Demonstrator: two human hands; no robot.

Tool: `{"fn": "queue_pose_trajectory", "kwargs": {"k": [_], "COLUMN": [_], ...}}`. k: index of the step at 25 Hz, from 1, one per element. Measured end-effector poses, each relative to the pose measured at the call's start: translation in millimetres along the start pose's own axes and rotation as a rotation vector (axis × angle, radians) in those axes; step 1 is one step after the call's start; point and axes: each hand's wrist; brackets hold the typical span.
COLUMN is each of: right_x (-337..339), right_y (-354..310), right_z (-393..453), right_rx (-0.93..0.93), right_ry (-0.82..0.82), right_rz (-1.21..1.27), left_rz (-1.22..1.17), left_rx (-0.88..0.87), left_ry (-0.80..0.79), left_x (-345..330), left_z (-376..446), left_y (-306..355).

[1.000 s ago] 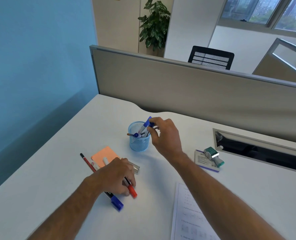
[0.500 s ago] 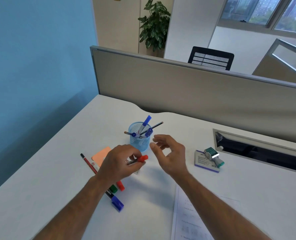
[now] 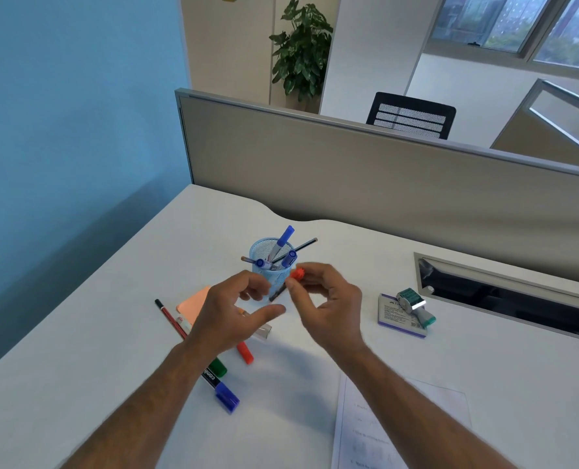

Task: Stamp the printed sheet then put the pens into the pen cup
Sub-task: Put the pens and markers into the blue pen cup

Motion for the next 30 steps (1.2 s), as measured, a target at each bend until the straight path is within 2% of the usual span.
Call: {"fn": "queue_pose_trajectory", "kwargs": {"k": [3, 6, 11, 17, 22, 24, 27, 30], "right_x": [4, 3, -11, -22, -24, -23, -19, -12], "right_y": [-2, -1, 11, 31, 40, 40, 38, 30], "right_z": [23, 41, 50, 43, 31, 27, 21, 13], "right_rx": [0.008, 0.019, -0.011, -0.101, 0.067, 0.054, -0.048, -0.108], "right_ry": [0.145, 0.164, -0.006, -0.153, -0.225, -0.239, -0.222, -0.171], "right_rz": [0.057, 0.047, -0.115, -0.350, -0.612, -0.636, -0.521, -0.170], "left_rz": [0.185, 0.404, 0.572, 0.641, 0.623, 0.578, 0.386, 0.117], "left_rx": [-0.048, -0.154, -0.183, -0.155, -0.245, -0.296, -0.237, -0.100], "left_ry": [-0.132, -0.324, -0.424, -0.491, -0.420, -0.353, -0.187, -0.011], "left_x": [16, 22, 13, 9, 7, 7, 6, 6], "left_z": [-3, -11, -15, -13, -13, -12, -8, -2], "left_y": [-21, -34, -43, -55, -52, -45, -28, -11]}}
Point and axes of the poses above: each hand's wrist, its own z-axis towards the middle knuckle, its own x-axis out of the back of the hand, y = z × x, and after that the axes turned 8 degrees about x, right-handed
